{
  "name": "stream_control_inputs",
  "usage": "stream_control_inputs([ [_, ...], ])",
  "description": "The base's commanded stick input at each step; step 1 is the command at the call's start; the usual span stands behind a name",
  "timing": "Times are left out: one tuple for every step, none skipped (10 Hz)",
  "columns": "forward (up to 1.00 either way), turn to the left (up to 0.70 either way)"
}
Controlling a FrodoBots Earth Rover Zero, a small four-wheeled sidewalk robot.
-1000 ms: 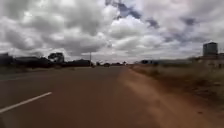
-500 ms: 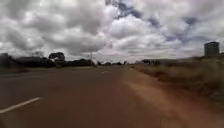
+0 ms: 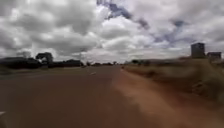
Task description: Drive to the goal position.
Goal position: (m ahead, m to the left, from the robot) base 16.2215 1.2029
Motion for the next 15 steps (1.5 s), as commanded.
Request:
stream_control_inputs([
  [0.85,0.00],
  [0.85,0.00],
  [0.85,-0.02],
  [0.85,-0.09],
  [0.85,-0.21],
  [0.85,-0.34],
  [0.85,-0.34],
  [0.85,-0.34],
  [0.85,-0.33],
  [0.85,0.00],
  [0.85,0.00],
  [0.85,0.00],
  [0.85,0.00],
  [0.85,0.00],
  [0.85,-0.03],
])
